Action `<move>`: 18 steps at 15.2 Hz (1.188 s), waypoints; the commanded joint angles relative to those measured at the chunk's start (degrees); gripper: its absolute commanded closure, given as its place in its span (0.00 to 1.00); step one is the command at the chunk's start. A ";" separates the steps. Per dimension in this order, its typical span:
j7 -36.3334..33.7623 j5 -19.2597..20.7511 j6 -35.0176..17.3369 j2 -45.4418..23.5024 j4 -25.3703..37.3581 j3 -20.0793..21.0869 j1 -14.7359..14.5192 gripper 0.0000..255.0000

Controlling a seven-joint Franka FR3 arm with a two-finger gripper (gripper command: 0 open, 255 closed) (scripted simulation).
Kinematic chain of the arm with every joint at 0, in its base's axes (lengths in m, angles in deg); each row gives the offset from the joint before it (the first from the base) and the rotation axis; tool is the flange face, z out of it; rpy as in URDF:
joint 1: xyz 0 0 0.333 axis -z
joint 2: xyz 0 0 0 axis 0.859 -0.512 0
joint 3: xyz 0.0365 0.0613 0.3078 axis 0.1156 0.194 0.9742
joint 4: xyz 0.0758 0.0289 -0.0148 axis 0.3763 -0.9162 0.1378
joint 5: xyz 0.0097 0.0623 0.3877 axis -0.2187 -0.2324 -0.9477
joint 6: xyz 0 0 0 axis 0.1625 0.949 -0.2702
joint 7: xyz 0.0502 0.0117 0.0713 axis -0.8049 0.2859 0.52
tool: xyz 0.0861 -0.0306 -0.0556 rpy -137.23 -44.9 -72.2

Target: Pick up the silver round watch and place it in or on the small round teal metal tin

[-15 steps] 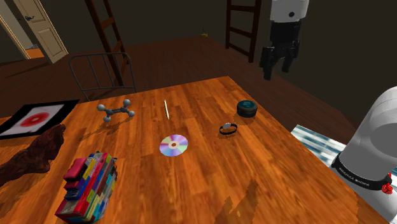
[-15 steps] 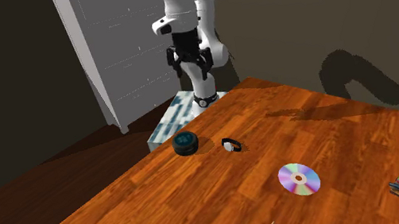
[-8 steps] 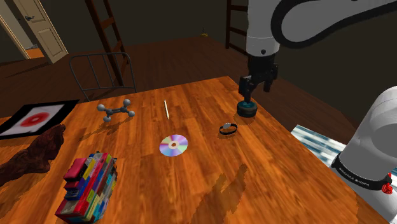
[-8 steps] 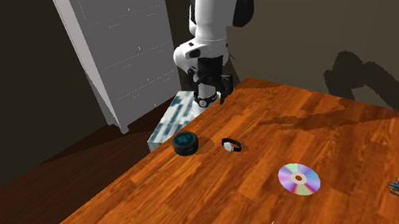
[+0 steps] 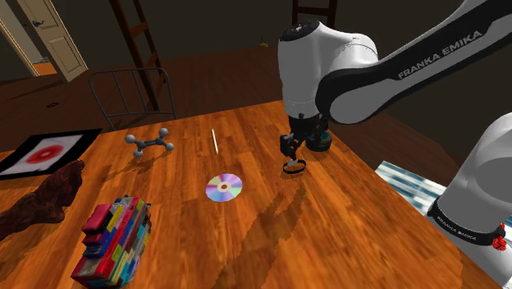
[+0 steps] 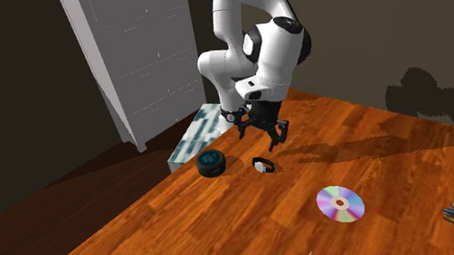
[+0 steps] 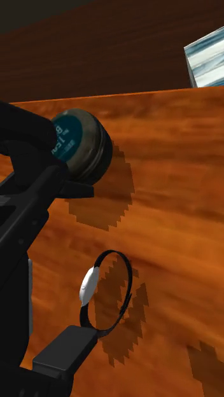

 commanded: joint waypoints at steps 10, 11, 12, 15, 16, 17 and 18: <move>-4.29 4.52 -7.65 -5.44 -2.96 1.96 2.15 0.00; -4.30 4.53 -7.65 -5.45 -2.96 1.96 2.15 0.00; -4.30 4.53 -7.65 -5.45 -2.96 1.96 2.15 0.00; -4.29 4.52 -7.64 -5.44 -2.95 1.95 2.15 0.00; -4.29 4.52 -7.64 -5.44 -2.95 1.95 2.15 1.00; -4.29 4.52 -7.64 -5.44 -2.95 1.95 2.15 1.00; -4.28 4.52 -7.64 -5.43 -2.96 1.95 2.15 1.00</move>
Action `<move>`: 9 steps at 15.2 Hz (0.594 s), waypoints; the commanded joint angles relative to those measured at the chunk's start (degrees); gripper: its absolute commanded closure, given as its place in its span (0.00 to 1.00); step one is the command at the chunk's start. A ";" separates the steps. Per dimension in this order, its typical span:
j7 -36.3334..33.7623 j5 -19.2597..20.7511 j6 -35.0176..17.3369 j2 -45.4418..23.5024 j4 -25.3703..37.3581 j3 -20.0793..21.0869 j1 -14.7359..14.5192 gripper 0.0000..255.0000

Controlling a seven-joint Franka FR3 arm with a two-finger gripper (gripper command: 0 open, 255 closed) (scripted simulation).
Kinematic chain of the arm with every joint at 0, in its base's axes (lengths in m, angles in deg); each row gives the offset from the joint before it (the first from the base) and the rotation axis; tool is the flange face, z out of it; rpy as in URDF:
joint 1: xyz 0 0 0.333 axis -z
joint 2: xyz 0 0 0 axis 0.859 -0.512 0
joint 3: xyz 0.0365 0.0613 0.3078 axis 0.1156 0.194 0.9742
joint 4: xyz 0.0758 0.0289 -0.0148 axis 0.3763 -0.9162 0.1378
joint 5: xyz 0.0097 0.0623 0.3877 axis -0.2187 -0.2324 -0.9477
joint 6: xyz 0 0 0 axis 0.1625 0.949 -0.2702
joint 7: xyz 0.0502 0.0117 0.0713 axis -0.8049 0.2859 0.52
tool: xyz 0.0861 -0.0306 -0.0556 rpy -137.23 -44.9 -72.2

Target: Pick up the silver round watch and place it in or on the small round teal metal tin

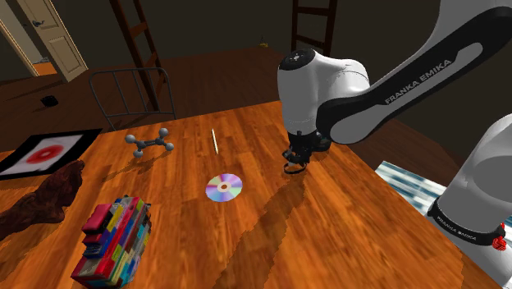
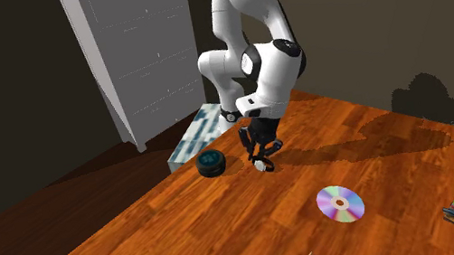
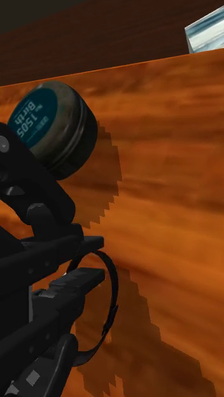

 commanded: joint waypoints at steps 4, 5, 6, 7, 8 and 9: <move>0.00 0.00 0.00 0.00 -0.01 0.00 0.00 1.00; 0.00 0.00 -0.01 0.00 -0.01 0.00 0.00 1.00; 0.00 0.00 -0.01 0.00 -0.01 0.00 0.00 1.00; -0.01 0.01 -0.01 -0.01 0.00 0.00 0.00 1.00; 0.51 -0.46 0.81 0.63 0.30 -0.21 -0.20 1.00; 1.01 -0.90 1.62 1.25 0.61 -0.42 -0.38 1.00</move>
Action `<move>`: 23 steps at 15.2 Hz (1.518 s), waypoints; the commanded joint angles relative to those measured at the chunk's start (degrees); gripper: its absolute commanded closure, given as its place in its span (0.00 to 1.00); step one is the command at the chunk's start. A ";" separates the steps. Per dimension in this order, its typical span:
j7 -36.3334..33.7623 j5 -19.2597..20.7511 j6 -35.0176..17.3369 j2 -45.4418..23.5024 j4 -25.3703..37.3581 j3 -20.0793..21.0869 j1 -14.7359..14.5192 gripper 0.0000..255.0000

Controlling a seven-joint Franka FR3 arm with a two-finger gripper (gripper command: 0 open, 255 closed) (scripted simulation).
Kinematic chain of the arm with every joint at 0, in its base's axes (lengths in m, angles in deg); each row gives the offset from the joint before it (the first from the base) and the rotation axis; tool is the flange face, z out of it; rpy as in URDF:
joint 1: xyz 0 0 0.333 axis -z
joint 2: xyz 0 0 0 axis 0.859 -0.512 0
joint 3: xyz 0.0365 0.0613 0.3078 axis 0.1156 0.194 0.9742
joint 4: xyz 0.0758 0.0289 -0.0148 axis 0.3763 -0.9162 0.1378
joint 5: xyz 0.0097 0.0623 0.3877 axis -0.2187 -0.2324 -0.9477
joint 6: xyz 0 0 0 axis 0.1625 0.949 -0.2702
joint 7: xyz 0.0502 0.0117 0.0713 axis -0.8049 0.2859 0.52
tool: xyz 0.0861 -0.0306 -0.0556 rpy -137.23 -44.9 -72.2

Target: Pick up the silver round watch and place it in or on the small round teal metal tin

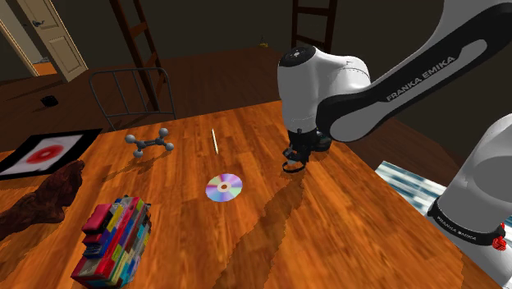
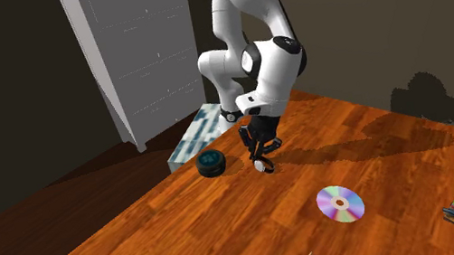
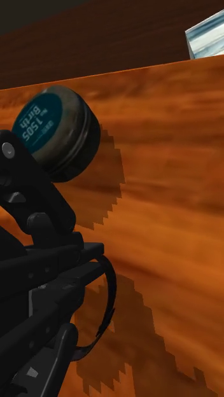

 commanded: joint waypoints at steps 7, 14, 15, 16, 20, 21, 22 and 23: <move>3.38 -2.66 6.36 4.25 2.84 -1.58 -1.15 1.00; 5.66 -4.01 12.03 7.15 6.04 -2.82 -1.76 1.00; 5.95 -4.15 12.83 7.49 6.55 -2.98 -1.82 1.00; 6.22 -4.27 13.62 7.82 7.06 -3.14 -1.88 1.00; 7.25 -4.66 16.78 8.97 9.25 -3.74 -2.03 1.00; 7.48 -4.73 17.56 9.22 9.82 -3.89 -2.05 1.00; 7.56 -4.76 17.81 9.30 9.99 -3.93 -2.07 1.00; 9.10 -4.52 17.57 10.13 9.21 -5.15 -1.68 1.00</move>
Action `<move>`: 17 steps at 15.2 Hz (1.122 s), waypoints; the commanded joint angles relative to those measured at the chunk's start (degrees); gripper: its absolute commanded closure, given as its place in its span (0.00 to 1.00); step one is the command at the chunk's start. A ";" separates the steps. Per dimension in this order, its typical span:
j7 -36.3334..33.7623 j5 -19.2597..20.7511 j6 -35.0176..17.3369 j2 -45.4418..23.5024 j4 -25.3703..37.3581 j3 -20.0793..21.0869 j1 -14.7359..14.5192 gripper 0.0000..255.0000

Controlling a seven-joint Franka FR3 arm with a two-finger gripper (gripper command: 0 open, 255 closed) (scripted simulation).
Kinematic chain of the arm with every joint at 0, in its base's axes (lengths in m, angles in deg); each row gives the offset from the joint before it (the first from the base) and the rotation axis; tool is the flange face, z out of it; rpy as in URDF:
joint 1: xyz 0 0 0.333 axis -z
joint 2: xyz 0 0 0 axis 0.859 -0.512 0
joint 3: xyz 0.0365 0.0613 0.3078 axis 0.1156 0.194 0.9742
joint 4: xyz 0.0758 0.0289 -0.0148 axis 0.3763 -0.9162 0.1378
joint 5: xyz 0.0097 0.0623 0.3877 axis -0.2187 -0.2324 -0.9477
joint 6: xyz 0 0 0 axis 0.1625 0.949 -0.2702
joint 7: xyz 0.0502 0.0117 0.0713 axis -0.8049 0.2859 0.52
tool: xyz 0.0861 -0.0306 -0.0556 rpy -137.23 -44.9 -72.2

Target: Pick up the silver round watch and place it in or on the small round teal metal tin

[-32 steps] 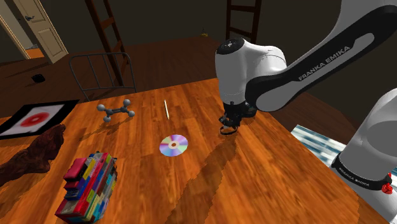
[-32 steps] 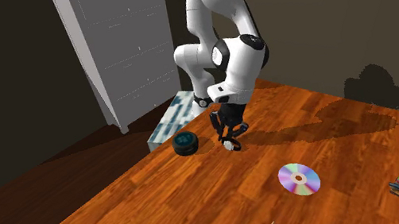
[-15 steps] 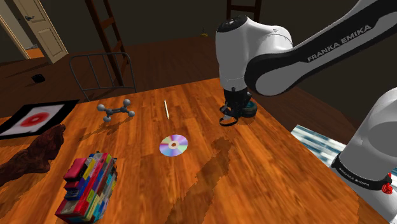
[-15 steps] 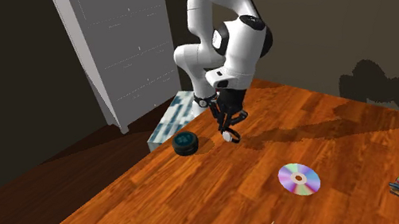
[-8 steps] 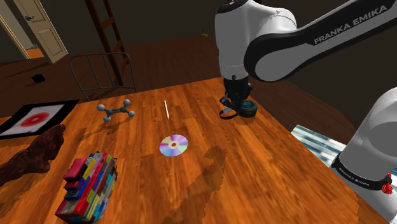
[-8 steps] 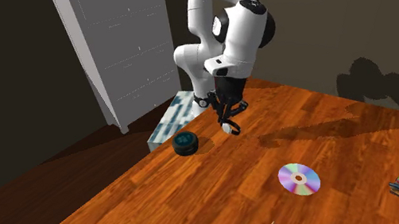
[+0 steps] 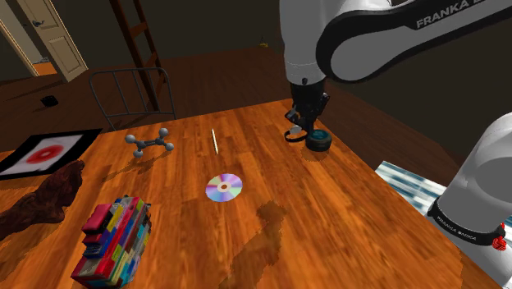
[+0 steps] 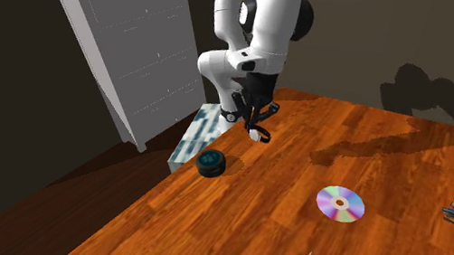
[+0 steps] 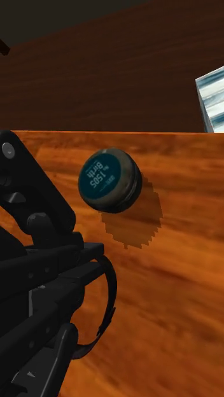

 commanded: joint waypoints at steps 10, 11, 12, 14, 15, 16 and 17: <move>15.36 4.67 -2.54 4.75 -4.39 -12.48 5.53 1.00; 17.11 5.39 -2.94 4.77 -4.45 -13.91 6.35 1.00; 16.89 5.47 -3.73 4.57 -5.06 -13.85 6.37 1.00; 16.44 5.64 -5.33 4.12 -6.27 -13.71 6.42 1.00; 16.20 5.74 -6.14 3.88 -6.85 -13.64 6.45 1.00; 15.97 5.84 -6.94 3.62 -7.43 -13.56 6.49 1.00; 15.72 5.95 -7.76 3.34 -7.99 -13.48 6.53 1.00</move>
